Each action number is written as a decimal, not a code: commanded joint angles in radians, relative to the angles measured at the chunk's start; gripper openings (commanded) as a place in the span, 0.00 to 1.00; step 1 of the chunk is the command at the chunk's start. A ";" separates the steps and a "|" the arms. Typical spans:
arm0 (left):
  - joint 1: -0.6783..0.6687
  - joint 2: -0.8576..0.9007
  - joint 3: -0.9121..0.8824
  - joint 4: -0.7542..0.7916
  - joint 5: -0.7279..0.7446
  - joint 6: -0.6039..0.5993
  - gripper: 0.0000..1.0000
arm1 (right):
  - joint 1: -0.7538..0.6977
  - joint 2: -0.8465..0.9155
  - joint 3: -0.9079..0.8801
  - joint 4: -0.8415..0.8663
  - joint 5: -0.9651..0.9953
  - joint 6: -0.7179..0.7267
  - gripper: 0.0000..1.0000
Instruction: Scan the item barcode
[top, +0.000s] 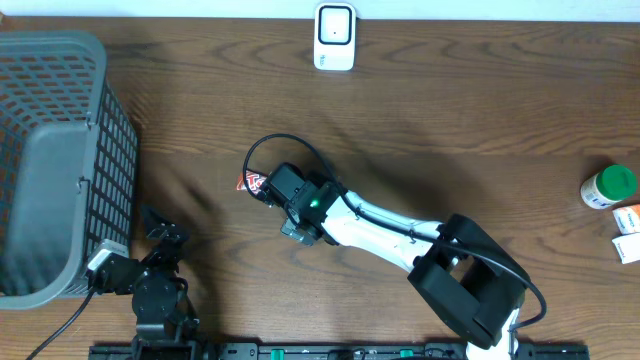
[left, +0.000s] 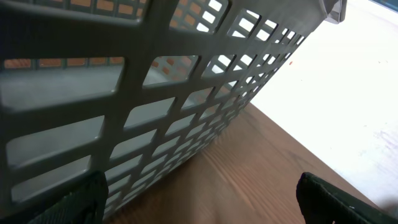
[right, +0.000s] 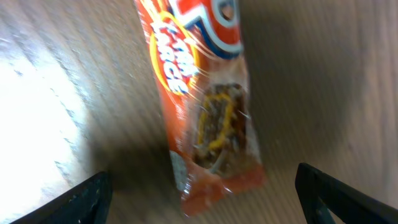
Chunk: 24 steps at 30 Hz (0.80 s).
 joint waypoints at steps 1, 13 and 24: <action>0.003 -0.006 -0.018 -0.022 -0.016 0.002 0.97 | -0.006 0.073 -0.022 -0.012 -0.180 -0.009 0.89; 0.003 -0.006 -0.018 -0.022 -0.016 0.002 0.97 | -0.103 0.135 -0.022 0.029 -0.288 0.011 0.81; 0.003 -0.006 -0.018 -0.022 -0.016 0.002 0.97 | -0.109 0.164 -0.014 0.046 -0.316 0.129 0.01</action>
